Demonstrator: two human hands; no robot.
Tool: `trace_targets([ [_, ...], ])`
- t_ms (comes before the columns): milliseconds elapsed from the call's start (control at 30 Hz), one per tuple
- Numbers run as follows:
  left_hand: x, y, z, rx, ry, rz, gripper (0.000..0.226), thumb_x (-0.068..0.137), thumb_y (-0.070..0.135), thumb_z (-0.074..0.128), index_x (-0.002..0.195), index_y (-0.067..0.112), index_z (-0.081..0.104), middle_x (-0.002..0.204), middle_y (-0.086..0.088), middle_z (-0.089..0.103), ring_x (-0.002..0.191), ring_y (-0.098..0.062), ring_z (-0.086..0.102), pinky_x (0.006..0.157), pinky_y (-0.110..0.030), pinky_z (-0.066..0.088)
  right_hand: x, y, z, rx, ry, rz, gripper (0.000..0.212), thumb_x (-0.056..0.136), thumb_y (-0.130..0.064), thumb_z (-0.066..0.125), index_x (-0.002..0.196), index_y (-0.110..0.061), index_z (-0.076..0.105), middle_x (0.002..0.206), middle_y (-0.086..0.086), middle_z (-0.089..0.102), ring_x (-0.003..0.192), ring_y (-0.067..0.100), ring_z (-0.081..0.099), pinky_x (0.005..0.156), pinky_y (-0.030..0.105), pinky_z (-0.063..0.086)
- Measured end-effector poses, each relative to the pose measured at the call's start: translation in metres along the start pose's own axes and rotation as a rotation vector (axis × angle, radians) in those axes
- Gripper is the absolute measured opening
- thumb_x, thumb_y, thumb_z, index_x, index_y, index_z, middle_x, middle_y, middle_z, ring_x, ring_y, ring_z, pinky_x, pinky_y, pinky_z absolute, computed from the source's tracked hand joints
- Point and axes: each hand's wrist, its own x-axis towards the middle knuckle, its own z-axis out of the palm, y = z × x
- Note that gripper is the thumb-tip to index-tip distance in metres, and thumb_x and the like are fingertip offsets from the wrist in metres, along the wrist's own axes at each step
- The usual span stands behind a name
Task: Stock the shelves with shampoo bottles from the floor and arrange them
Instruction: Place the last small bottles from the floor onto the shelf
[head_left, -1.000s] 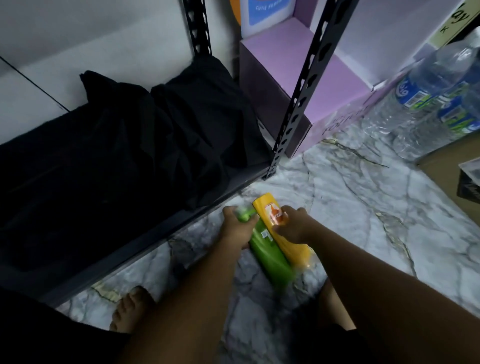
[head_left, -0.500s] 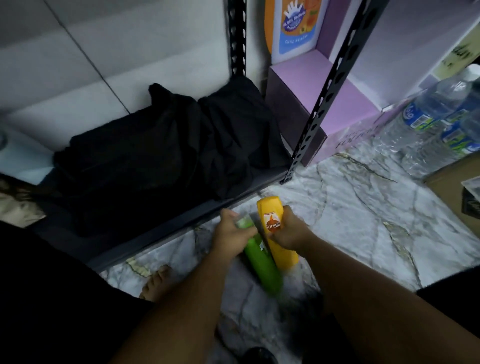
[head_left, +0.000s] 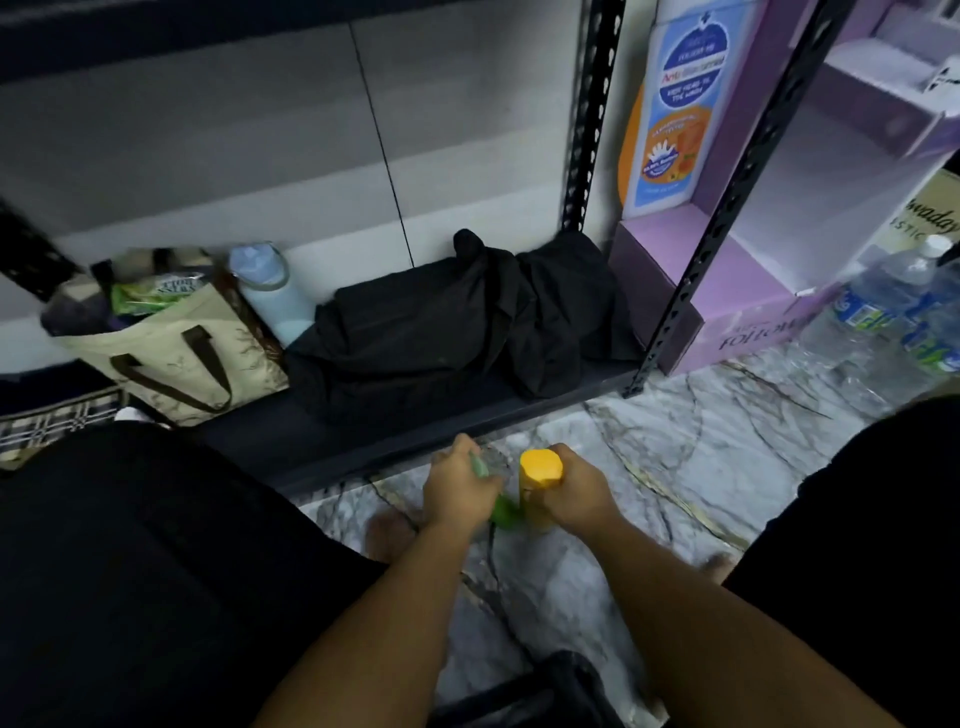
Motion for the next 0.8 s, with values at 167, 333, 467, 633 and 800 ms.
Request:
trace_targets([
  [167, 0.0, -0.018, -0.004, -0.009, -0.029, -0.059, 0.056, 0.082, 0.048, 0.077, 0.12, 0.016, 0.052, 0.117, -0.013, 0.066, 0.104, -0.034, 0.065, 0.081, -0.038, 0.054, -0.014, -0.011, 0.02, 0.001, 0.012, -0.069, 0.028, 0.081, -0.014, 0.074, 0.107, -0.016, 0.063, 0.092, 0.002, 0.066, 0.086, 0.024, 0.061, 0.072, 0.033, 0.048],
  [333, 0.005, -0.017, -0.017, -0.027, -0.168, 0.005, 0.056, 0.091, 0.049, 0.066, 0.138, 0.022, 0.053, 0.126, -0.009, 0.066, 0.11, -0.032, 0.065, 0.089, -0.036, 0.055, -0.01, -0.02, 0.021, -0.101, -0.05, -0.11, 0.035, 0.083, -0.014, 0.071, 0.114, -0.018, 0.055, 0.098, 0.006, 0.065, 0.088, 0.028, 0.06, 0.07, 0.034, 0.045],
  [467, 0.007, -0.016, -0.028, -0.054, -0.319, 0.081, 0.035, 0.097, 0.033, 0.058, 0.131, 0.03, 0.06, 0.126, -0.009, 0.063, 0.104, -0.03, 0.067, 0.083, -0.036, 0.058, -0.007, -0.013, 0.018, -0.11, -0.071, -0.084, 0.035, 0.085, -0.017, 0.07, 0.115, -0.018, 0.053, 0.096, 0.002, 0.062, 0.085, 0.024, 0.057, 0.07, 0.03, 0.039],
  [633, 0.012, -0.021, -0.03, 0.08, -0.299, 0.218, 0.051, 0.088, 0.026, 0.077, 0.136, 0.028, 0.058, 0.137, -0.005, 0.061, 0.12, -0.026, 0.06, 0.097, -0.031, 0.049, -0.002, -0.013, 0.019, -0.132, -0.07, -0.092, 0.043, 0.084, -0.016, 0.072, 0.121, -0.019, 0.053, 0.098, 0.0, 0.062, 0.089, 0.025, 0.059, 0.072, 0.029, 0.039],
  [800, 0.01, -0.027, -0.027, 0.21, -0.233, 0.223, 0.056, 0.086, 0.044, 0.079, 0.126, 0.019, 0.05, 0.125, -0.012, 0.061, 0.111, -0.032, 0.061, 0.078, -0.033, 0.043, -0.001, -0.011, 0.022, -0.157, -0.062, -0.1, 0.042, 0.084, -0.011, 0.07, 0.122, -0.021, 0.053, 0.1, 0.002, 0.061, 0.092, 0.028, 0.059, 0.075, 0.033, 0.045],
])
